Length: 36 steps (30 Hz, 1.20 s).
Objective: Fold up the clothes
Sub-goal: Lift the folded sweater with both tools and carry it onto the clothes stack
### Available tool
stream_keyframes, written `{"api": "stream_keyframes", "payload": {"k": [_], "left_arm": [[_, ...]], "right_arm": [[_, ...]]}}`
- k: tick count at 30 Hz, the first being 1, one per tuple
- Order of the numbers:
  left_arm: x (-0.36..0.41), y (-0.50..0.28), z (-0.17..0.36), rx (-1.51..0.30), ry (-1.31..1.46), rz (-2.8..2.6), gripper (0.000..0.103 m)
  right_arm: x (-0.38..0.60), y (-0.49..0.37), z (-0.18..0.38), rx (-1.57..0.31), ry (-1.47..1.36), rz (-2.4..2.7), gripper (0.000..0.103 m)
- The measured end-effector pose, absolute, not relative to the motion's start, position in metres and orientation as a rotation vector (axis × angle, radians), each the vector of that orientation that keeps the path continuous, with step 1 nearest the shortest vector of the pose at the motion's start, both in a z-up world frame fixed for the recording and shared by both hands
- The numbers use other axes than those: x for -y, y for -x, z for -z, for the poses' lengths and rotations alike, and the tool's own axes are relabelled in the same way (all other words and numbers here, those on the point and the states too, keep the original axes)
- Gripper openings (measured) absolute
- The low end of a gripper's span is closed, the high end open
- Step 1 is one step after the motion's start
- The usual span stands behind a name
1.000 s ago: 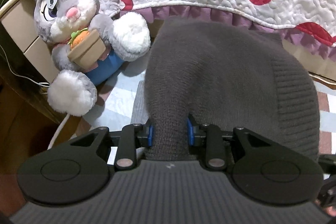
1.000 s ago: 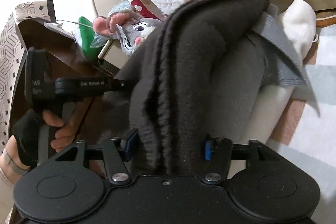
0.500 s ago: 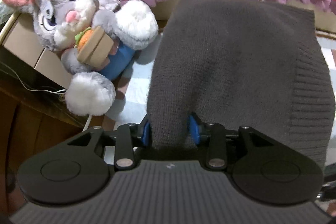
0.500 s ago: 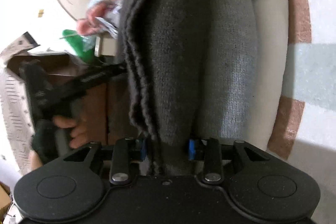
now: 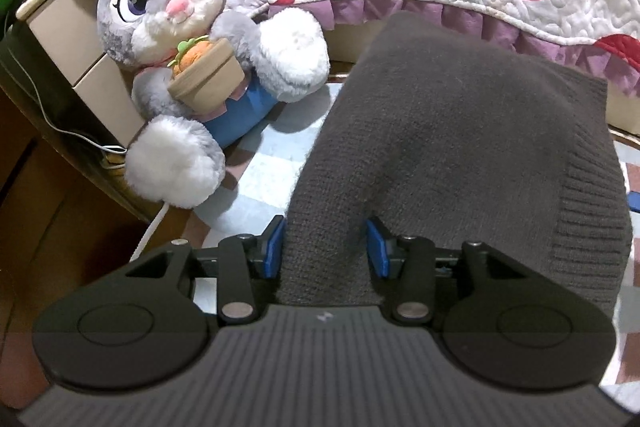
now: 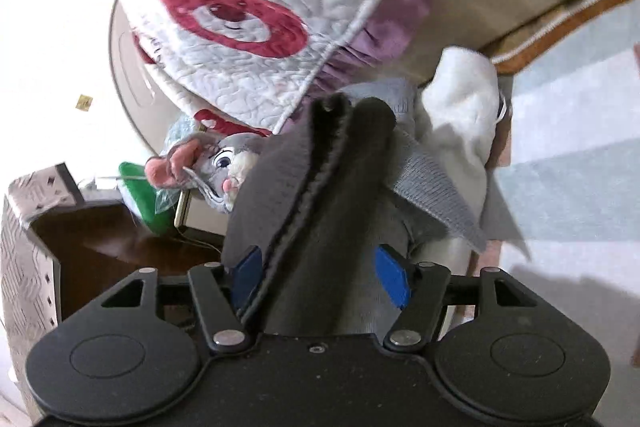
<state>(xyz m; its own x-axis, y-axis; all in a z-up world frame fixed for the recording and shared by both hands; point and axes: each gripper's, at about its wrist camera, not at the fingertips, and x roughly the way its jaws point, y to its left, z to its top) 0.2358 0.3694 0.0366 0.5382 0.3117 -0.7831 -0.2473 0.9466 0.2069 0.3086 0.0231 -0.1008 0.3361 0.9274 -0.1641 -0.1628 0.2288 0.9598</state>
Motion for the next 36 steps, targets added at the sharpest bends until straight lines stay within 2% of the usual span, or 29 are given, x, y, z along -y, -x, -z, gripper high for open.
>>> {"api": "stream_keyframes", "payload": {"k": [4,6,9,10,11,12,16,17,19,21,23,26,28,29,30,32,33,34,35,36], "left_arm": [[-0.37,-0.23,-0.036,-0.927,-0.067,-0.331,0.042],[-0.369,-0.227,-0.037,-0.926,-0.081,-0.322,0.042],[-0.366,-0.226,-0.037,-0.928,-0.099,-0.32,0.04],[-0.364,-0.227,-0.037,-0.924,-0.108,-0.321,0.039],[-0.36,-0.226,-0.038,-0.913,-0.127,-0.317,0.037],[-0.356,-0.226,-0.038,-0.902,-0.146,-0.313,0.035],[-0.342,-0.222,-0.05,-0.794,-0.194,-0.303,0.034],[-0.337,-0.222,-0.052,-0.765,-0.208,-0.308,0.034],[-0.327,-0.228,-0.037,-0.834,-0.27,-0.31,0.037],[-0.318,-0.229,-0.026,-0.846,-0.345,-0.325,0.037],[-0.32,-0.226,-0.027,-0.832,-0.328,-0.33,0.037],[-0.334,-0.224,-0.035,-0.828,-0.236,-0.334,0.04],[-0.342,-0.223,-0.037,-0.831,-0.174,-0.338,0.041],[-0.344,-0.223,-0.037,-0.83,-0.152,-0.338,0.041],[-0.344,-0.222,-0.037,-0.83,-0.153,-0.336,0.041],[-0.342,-0.221,-0.035,-0.828,-0.173,-0.336,0.041],[-0.34,-0.22,-0.034,-0.828,-0.182,-0.338,0.041],[-0.339,-0.22,-0.034,-0.829,-0.187,-0.339,0.041],[-0.339,-0.219,-0.034,-0.829,-0.188,-0.34,0.041],[-0.339,-0.219,-0.034,-0.829,-0.189,-0.34,0.041]], "right_arm": [[-0.046,-0.327,0.107,-0.922,-1.108,-0.908,0.074],[-0.063,-0.344,0.108,-0.971,-0.99,-0.941,0.076],[-0.068,-0.357,0.088,-0.871,-0.816,-0.982,0.075],[-0.071,-0.362,0.079,-0.832,-0.755,-1.009,0.068],[-0.074,-0.368,0.069,-0.807,-0.707,-1.015,0.04],[-0.077,-0.375,0.059,-0.782,-0.66,-1.021,0.036],[-0.088,-0.372,0.01,-0.51,-0.485,-1.022,0.033],[-0.092,-0.375,0.017,-0.55,-0.471,-0.988,0.034],[-0.099,-0.384,0.032,-0.639,-0.447,-0.916,0.038],[-0.091,-0.387,0.048,-0.686,-0.504,-0.87,0.05],[-0.057,-0.377,0.064,-0.649,-0.687,-0.843,0.051],[-0.022,-0.365,0.092,-0.684,-0.81,-0.811,0.053],[-0.013,-0.351,0.105,-0.701,-0.755,-0.804,0.053],[-0.011,-0.345,0.112,-0.708,-0.71,-0.802,0.056],[-0.014,-0.343,0.115,-0.719,-0.673,-0.801,0.063],[-0.027,-0.342,0.122,-0.736,-0.605,-0.796,0.069],[-0.033,-0.341,0.126,-0.744,-0.571,-0.792,0.066],[-0.041,-0.34,0.127,-0.74,-0.543,-0.809,0.051],[-0.05,-0.337,0.124,-0.74,-0.524,-0.841,0.009],[-0.058,-0.333,0.12,-0.74,-0.506,-0.873,0.006]]}}
